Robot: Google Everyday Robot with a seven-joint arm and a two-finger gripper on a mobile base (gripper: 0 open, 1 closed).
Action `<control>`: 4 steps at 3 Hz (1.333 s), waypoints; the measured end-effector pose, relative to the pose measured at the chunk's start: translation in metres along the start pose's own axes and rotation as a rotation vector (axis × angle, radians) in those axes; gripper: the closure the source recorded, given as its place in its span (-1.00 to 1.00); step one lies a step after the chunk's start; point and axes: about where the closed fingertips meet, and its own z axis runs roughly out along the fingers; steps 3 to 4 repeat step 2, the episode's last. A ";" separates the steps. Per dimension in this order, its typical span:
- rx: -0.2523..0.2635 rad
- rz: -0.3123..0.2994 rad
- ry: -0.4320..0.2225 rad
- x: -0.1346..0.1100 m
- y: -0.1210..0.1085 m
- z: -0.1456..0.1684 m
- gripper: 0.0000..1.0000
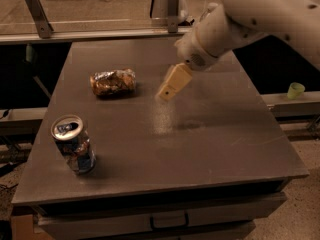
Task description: Knock orange can over
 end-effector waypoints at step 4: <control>0.196 0.090 -0.019 0.070 -0.044 -0.085 -1.00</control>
Offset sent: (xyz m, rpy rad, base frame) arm 0.0074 -0.0914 0.0241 0.0293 -0.0908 -0.1497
